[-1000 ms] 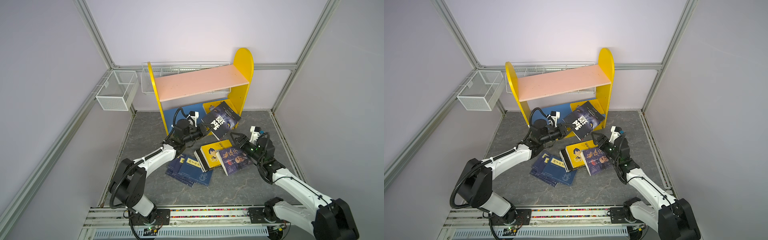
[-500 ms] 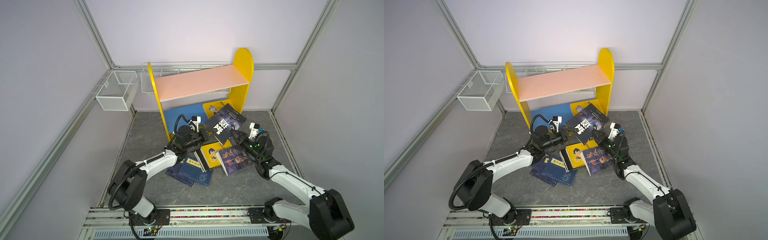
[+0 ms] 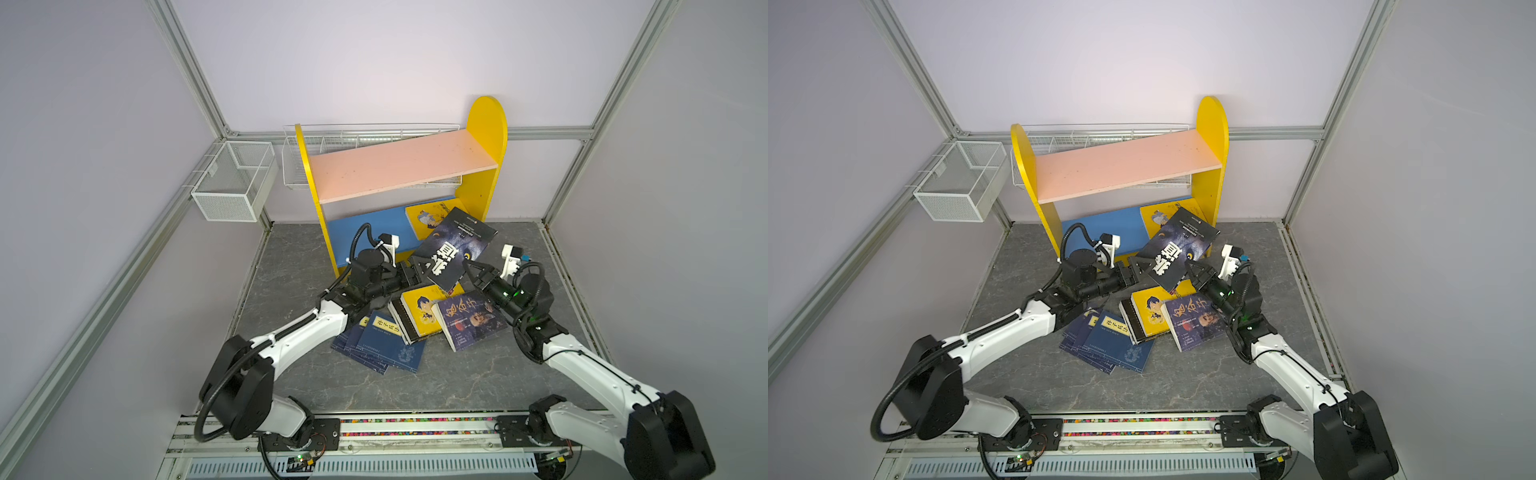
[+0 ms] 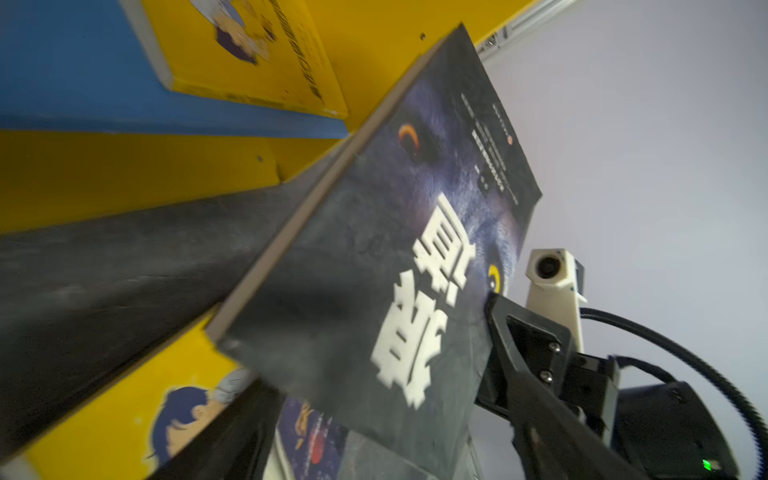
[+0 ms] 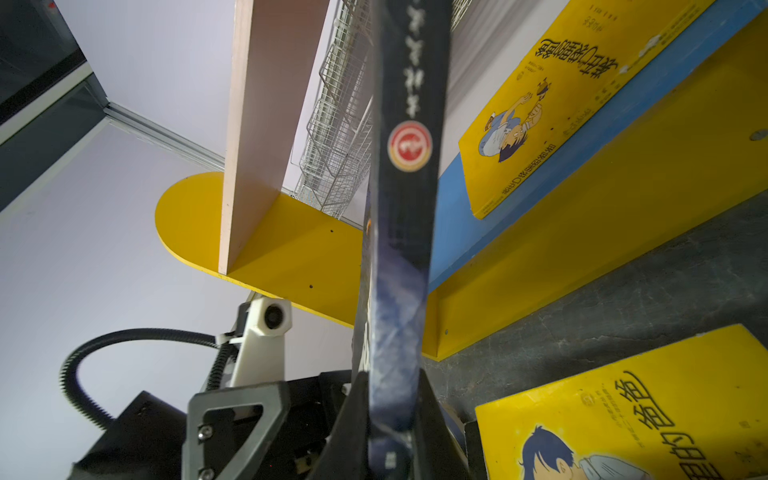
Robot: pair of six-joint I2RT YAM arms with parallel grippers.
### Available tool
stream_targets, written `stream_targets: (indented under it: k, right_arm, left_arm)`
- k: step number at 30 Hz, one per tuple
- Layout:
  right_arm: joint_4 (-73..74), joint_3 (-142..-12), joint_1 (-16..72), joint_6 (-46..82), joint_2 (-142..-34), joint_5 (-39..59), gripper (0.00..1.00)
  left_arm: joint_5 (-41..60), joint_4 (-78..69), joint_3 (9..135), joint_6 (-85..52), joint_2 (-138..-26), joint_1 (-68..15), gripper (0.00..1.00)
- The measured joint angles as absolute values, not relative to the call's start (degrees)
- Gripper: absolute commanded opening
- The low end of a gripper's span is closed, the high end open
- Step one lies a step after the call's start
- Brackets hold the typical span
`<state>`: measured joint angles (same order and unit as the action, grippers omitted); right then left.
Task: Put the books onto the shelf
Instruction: 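Grasp the dark book with the right gripper while the left gripper holds it, then open the left gripper and withdraw it while the right gripper holds the dark book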
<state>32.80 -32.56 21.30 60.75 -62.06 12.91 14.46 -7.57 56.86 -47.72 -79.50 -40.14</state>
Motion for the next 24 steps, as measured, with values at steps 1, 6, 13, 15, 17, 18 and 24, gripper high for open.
stream_targets:
  k: [1,6,13,15,17,18,24]
  right_arm:
    - [31.5,-32.6,21.1,60.0,-61.2,12.9,0.06]
    - [25.7,-32.3,20.5,57.2,-57.3,12.2,0.06]
    - [20.0,-31.9,20.3,54.7,-54.3,11.8,0.06]
    - [18.8,-31.8,20.3,54.1,-53.7,11.8,0.06]
    - [17.7,-31.8,20.3,53.7,-53.1,11.6,0.06]
    - [17.2,-31.8,20.3,53.5,-52.8,11.6,0.06]
    - [14.4,-31.8,20.3,51.8,-51.2,11.2,0.06]
  left_arm:
    - [10.6,-4.0,57.2,-45.8,-77.1,-40.1,0.89]
    - [-11.4,11.1,58.3,-41.7,-67.5,-39.7,0.84]
    - [-22.0,20.3,57.8,-39.0,-66.2,-30.2,0.85]
    - [-22.7,20.6,58.0,-36.7,-67.4,-28.5,0.85]
    - [-22.7,21.5,58.7,-34.7,-69.1,-27.0,0.85]
    - [-22.7,21.7,59.3,-33.7,-70.2,-26.1,0.85]
    - [-21.2,19.3,61.3,-29.4,-75.5,-20.6,0.78]
